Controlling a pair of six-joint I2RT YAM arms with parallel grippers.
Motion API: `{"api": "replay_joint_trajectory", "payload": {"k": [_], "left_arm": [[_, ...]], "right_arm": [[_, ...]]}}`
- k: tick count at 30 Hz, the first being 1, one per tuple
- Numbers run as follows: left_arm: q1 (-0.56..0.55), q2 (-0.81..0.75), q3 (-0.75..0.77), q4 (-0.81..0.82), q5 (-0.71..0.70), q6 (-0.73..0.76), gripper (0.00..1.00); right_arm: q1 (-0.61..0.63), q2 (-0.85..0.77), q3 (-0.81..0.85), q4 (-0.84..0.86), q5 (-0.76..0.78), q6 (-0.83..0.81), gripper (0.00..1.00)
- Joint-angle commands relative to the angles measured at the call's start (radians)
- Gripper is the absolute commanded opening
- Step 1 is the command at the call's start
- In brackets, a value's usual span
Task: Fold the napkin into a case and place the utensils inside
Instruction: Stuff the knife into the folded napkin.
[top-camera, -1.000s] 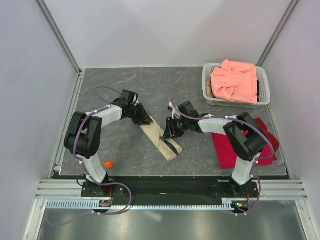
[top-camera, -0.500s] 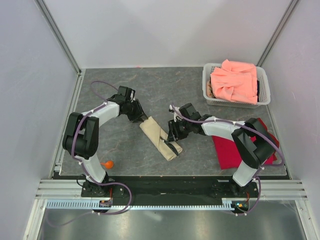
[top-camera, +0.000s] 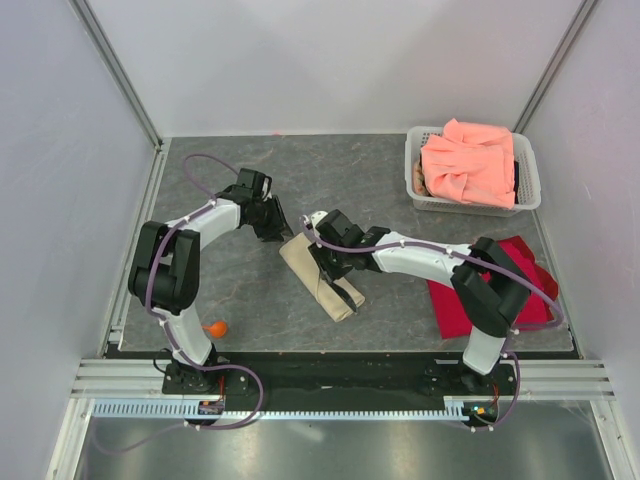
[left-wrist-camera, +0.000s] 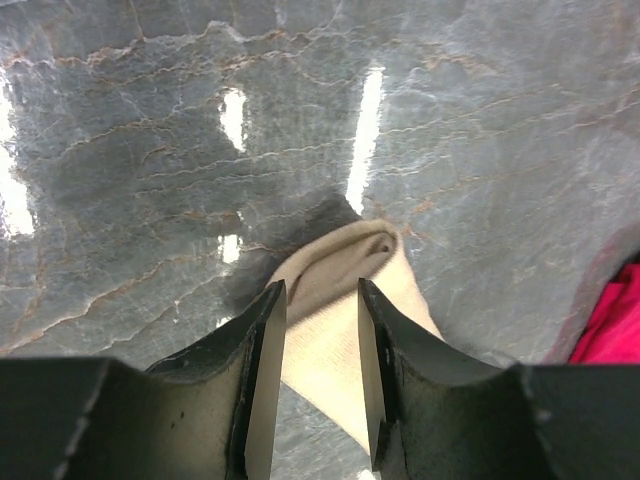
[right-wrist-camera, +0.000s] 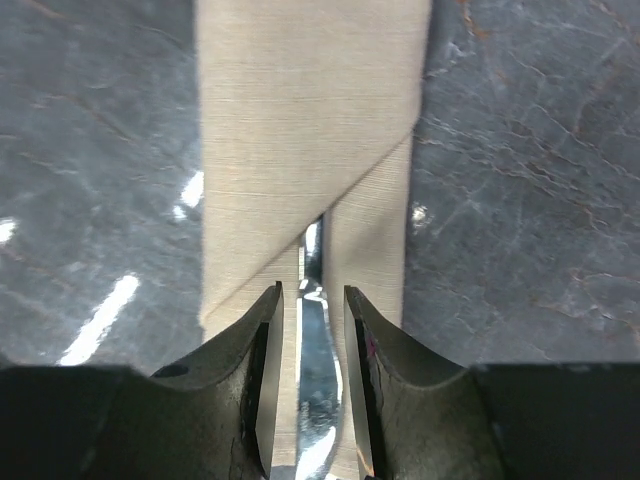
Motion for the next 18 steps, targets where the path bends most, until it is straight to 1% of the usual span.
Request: {"api": "replay_joint_trajectory", "payload": {"k": [1, 5, 9, 15, 18], "left_arm": [[-0.001, 0.039, 0.031, -0.012, -0.006, 0.055, 0.42], [-0.001, 0.060, 0.031, -0.003, 0.017, 0.043, 0.41], [-0.001, 0.060, 0.017, 0.006, 0.020, 0.030, 0.40], [-0.001, 0.059, -0.005, 0.020, 0.028, 0.017, 0.34], [-0.003, 0.062, -0.008, 0.020, 0.031, 0.014, 0.33]], "right_arm": [[0.002, 0.055, 0.064, -0.055, 0.090, -0.037, 0.37], [0.008, 0.083, 0.101, -0.062, 0.090, -0.046, 0.34], [0.019, 0.092, 0.104, -0.068, 0.093, -0.046, 0.34], [0.032, 0.086, 0.098, -0.073, 0.092, -0.046, 0.38], [0.034, 0.097, 0.096, -0.076, 0.087, -0.046, 0.38]]}}
